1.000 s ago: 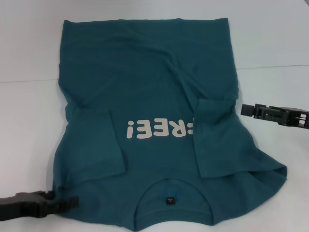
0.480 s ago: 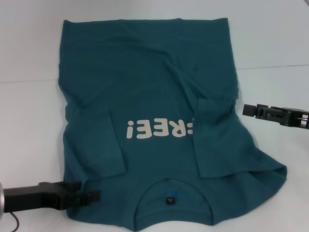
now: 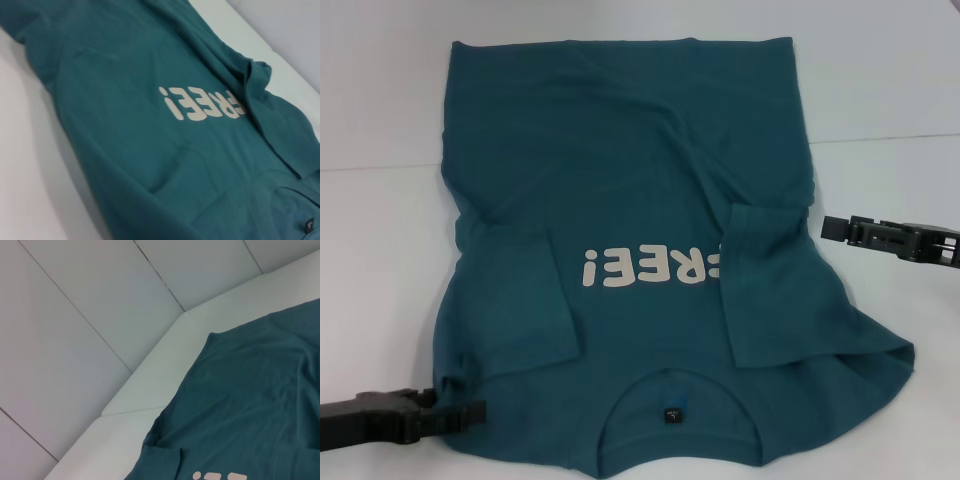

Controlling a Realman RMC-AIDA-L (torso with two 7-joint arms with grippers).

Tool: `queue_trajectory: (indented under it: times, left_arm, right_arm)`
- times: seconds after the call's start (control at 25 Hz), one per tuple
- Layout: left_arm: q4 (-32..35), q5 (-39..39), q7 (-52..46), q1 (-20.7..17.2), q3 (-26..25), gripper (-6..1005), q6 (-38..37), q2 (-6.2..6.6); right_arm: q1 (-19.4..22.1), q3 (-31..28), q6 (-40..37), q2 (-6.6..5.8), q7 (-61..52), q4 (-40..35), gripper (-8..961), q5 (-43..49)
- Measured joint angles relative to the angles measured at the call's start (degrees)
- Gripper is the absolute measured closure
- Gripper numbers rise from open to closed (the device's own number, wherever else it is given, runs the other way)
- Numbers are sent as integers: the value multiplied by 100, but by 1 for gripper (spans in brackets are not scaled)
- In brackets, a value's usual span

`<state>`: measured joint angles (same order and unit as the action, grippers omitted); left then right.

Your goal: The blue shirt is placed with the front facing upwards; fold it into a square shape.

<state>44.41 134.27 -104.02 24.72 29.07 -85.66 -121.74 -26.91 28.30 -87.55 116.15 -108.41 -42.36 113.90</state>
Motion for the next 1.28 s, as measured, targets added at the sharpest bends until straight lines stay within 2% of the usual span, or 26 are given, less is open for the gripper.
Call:
queue_trajectory:
  times: [0.44,0.96,1.28]
  left_arm:
    - [60,15,1,-110,-94,115,0,1]
    - [-12,-29,44,99,126,115,-55,-39]
    - [11,-1,-7,56,128,118,36,-19]
  right_arm:
    - [-24,0,-27,-12,-12,0,9,0]
    - [-12,0,-28,-24,-6,0,10,0]
    - [1,0,-6,-15,1,0,9,0]
